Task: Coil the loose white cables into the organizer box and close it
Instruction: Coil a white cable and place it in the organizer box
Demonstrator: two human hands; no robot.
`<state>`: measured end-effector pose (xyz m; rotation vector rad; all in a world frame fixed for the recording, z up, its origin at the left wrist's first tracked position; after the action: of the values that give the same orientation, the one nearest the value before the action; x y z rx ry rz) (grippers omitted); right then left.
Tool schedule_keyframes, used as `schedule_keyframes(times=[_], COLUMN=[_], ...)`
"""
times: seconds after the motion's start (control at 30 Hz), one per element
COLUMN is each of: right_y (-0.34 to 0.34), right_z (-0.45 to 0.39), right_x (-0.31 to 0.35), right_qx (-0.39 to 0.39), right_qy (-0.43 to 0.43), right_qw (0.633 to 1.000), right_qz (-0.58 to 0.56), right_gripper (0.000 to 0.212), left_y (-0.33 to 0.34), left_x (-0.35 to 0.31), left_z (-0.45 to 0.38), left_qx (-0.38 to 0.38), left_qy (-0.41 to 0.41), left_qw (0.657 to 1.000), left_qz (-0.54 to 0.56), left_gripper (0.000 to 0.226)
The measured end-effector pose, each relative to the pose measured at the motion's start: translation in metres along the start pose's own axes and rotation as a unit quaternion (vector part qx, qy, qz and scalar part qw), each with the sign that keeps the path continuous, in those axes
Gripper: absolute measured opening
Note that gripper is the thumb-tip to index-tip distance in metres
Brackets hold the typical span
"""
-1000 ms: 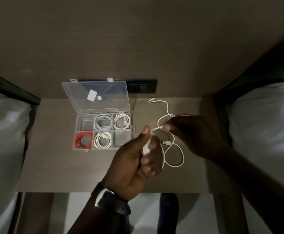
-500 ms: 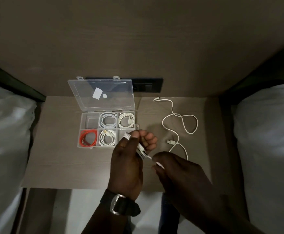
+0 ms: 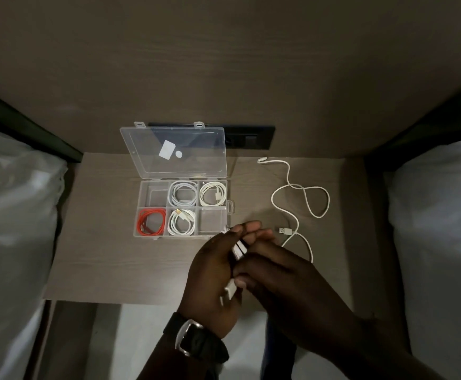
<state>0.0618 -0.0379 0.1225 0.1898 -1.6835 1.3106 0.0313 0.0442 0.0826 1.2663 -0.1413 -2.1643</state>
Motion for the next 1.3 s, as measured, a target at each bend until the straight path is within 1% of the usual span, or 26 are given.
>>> schedule_keyframes(times=[0.1, 0.13, 0.17, 0.23, 0.27, 0.33, 0.4, 0.5, 0.57, 0.63, 0.7, 0.77, 0.87, 0.93, 1.0, 1.03, 1.1, 1.17, 1.2, 1.3], right_y=[0.002, 0.003, 0.004, 0.007, 0.008, 0.01, 0.008, 0.001, 0.003, 0.007, 0.01, 0.015, 0.023, 0.03, 0.037, 0.04, 0.04, 0.038, 0.039, 0.043], right_z=[0.001, 0.001, 0.001, 0.001, 0.001, 0.0, -0.001, -0.003, -0.006, -0.008, -0.009, -0.01, -0.01, -0.011, -0.015, -0.017, -0.021, -0.025, -0.025, -0.024], right_x=[-0.001, -0.001, -0.003, -0.007, -0.008, -0.01, -0.011, -0.019, -0.021, -0.02, -0.018, -0.019, -0.019, -0.02, -0.019, -0.019, -0.022, -0.035, -0.043, -0.056], right_qx=[-0.056, -0.07, -0.083, -0.097, -0.101, -0.107, -0.123, -0.152, -0.134, -0.113, -0.101, -0.075, -0.024, -0.002, -0.004, -0.012, -0.036, -0.046, -0.047, -0.064], right_qy=[0.023, 0.038, 0.054, 0.084, 0.094, 0.111, 0.123, 0.138, 0.129, 0.11, 0.091, 0.077, 0.053, 0.053, 0.045, 0.042, 0.057, 0.111, 0.139, 0.189], right_qw=[0.998, 0.997, 0.995, 0.991, 0.989, 0.987, 0.984, 0.979, 0.981, 0.985, 0.989, 0.994, 0.998, 0.998, 0.997, 0.996, 0.996, 0.993, 0.989, 0.976], right_qz=[0.001, 0.007, 0.019, 0.048, 0.057, 0.056, 0.035, 0.018, 0.046, 0.067, 0.065, 0.036, -0.003, 0.013, 0.065, 0.078, 0.053, -0.008, -0.029, -0.083], right_gripper=[0.006, 0.005, 0.005, 0.009, 0.01, 0.008, 0.006, 0.023, 0.034, 0.038, 0.038, 0.034, 0.026, 0.029, 0.035, 0.036, 0.03, 0.023, 0.02, 0.014], left_y=[0.006, 0.007, 0.005, 0.002, 0.002, 0.0, -0.002, -0.003, 0.001, -0.001, -0.006, -0.011, -0.021, -0.024, -0.028, -0.028, -0.028, -0.033, -0.036, -0.044], left_x=[-0.004, -0.004, -0.001, 0.009, 0.012, 0.015, 0.014, 0.015, 0.018, 0.022, 0.029, 0.034, 0.045, 0.051, 0.055, 0.056, 0.052, 0.049, 0.046, 0.035], left_z=[0.0, -0.002, -0.005, -0.011, -0.013, -0.016, -0.017, -0.017, -0.016, -0.013, -0.011, -0.008, -0.005, -0.002, -0.002, -0.003, -0.004, -0.005, -0.005, -0.003], left_qx=[0.034, 0.032, 0.014, -0.036, -0.057, -0.085, -0.096, -0.096, -0.096, -0.124, -0.151, -0.162, -0.183, -0.195, -0.201, -0.195, -0.172, -0.161, -0.148, -0.073], left_qy=[-0.031, -0.04, -0.056, -0.097, -0.103, -0.095, -0.084, -0.084, -0.098, -0.104, -0.109, -0.117, -0.121, -0.125, -0.125, -0.121, -0.111, -0.095, -0.082, -0.049], left_qw=[0.995, 0.991, 0.982, 0.943, 0.926, 0.912, 0.913, 0.921, 0.92, 0.918, 0.91, 0.898, 0.906, 0.913, 0.915, 0.917, 0.928, 0.938, 0.944, 0.964], left_qz=[0.089, 0.125, 0.181, 0.315, 0.358, 0.39, 0.387, 0.368, 0.367, 0.362, 0.372, 0.391, 0.361, 0.335, 0.326, 0.326, 0.312, 0.29, 0.284, 0.253], left_gripper=[0.029, 0.029, 0.03, 0.03, 0.028, 0.024, 0.021, 0.024, 0.025, 0.028, 0.024, 0.017, 0.015, 0.023, 0.031, 0.029, 0.031, 0.04, 0.041, 0.025])
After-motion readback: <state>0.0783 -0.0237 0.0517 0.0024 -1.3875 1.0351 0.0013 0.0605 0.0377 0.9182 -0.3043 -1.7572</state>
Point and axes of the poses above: each hand's wrist, its own z-axis away from the middle knuckle, its own y-axis out of the palm, x = y × z, the point moved 7 cm from there along -z, towards the middle knuckle, and after that the axes turned 4 degrees about y, right-handed, at the moved point
